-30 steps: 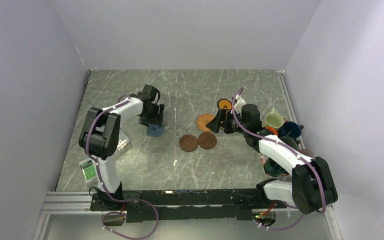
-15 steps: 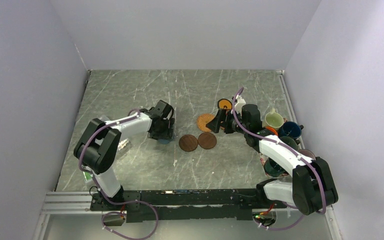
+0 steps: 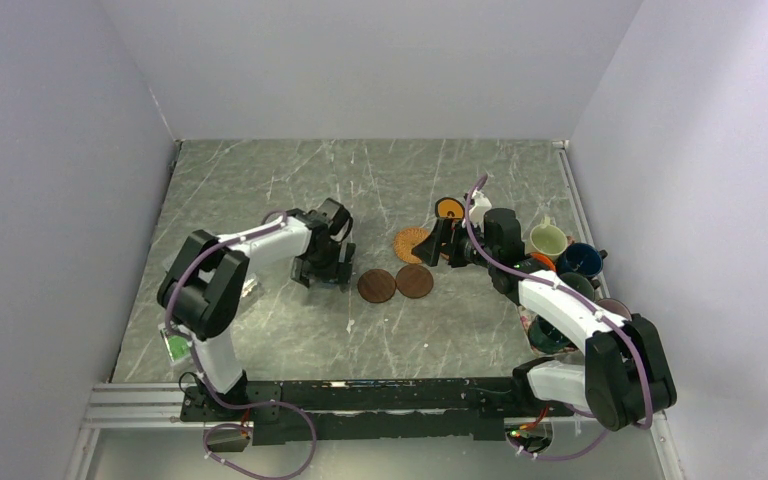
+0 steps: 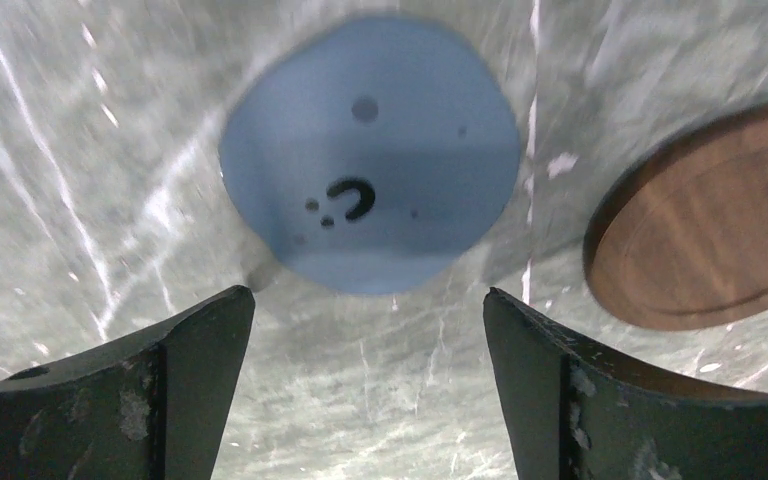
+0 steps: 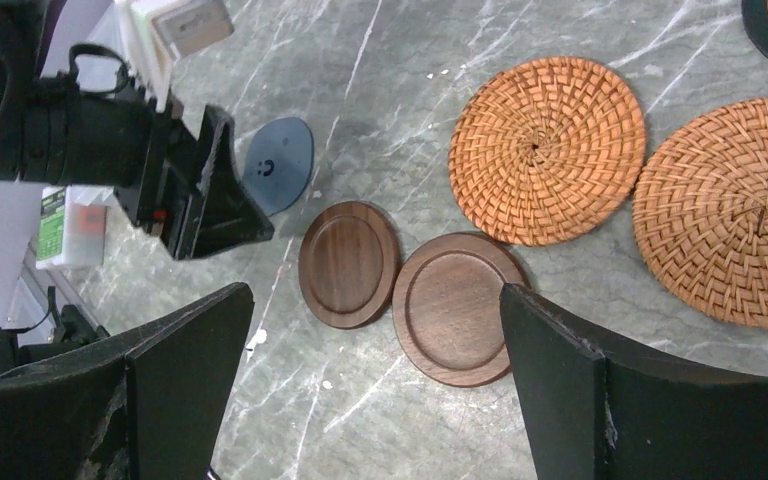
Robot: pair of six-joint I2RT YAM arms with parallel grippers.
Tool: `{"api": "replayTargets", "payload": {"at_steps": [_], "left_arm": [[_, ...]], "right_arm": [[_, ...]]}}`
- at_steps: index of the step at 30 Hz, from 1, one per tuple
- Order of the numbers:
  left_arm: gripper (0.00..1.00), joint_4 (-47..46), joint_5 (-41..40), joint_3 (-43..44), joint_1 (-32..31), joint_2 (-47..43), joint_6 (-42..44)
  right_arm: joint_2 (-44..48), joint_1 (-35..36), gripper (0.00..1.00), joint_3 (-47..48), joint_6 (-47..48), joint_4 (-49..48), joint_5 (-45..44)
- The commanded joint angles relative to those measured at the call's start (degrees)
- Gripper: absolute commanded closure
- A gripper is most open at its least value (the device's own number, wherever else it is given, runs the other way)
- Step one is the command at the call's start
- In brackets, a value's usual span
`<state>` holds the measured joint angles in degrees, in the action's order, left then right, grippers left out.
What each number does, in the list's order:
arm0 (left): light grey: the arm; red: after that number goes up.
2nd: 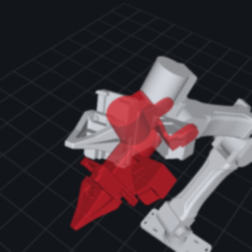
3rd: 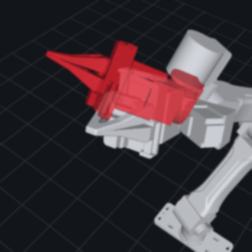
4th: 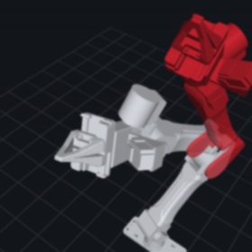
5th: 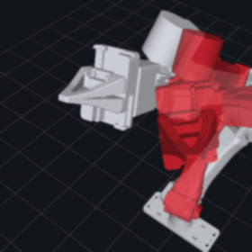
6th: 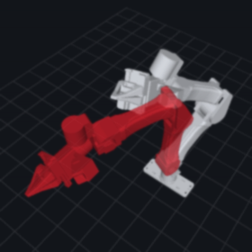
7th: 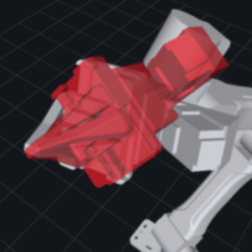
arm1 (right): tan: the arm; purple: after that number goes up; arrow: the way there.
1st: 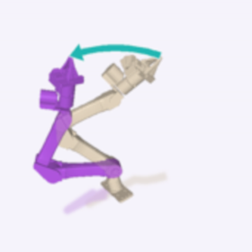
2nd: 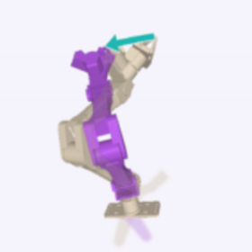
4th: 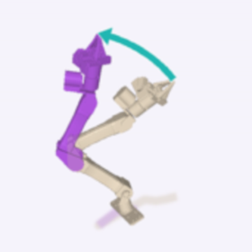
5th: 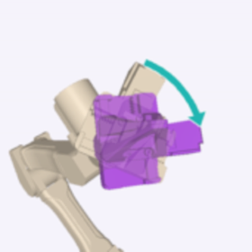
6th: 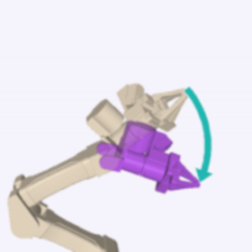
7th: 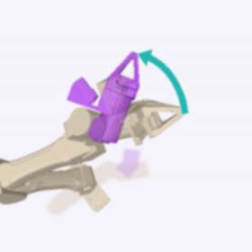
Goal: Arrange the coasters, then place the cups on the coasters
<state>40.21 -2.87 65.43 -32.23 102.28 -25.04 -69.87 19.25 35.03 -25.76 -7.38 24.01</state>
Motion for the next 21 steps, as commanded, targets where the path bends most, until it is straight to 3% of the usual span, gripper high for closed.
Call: {"api": "replayTargets", "payload": {"at_steps": [1,9,21], "left_arm": [[0.09,3.01,0.29,7.59,2.58,2.83,5.9],[0.08,3.39,1.35,18.11,6.01,9.57,12.27],[0.17,2.62,4.16,22.0,7.36,15.84,14.62]], "right_arm": [[2.25,-0.21,0.0,0.03,0.0,-1.86,0.69],[2.8,-0.26,0.0,-0.04,0.18,-1.59,0.45],[2.81,-0.25,0.0,-0.05,0.09,-1.59,0.6]]}}
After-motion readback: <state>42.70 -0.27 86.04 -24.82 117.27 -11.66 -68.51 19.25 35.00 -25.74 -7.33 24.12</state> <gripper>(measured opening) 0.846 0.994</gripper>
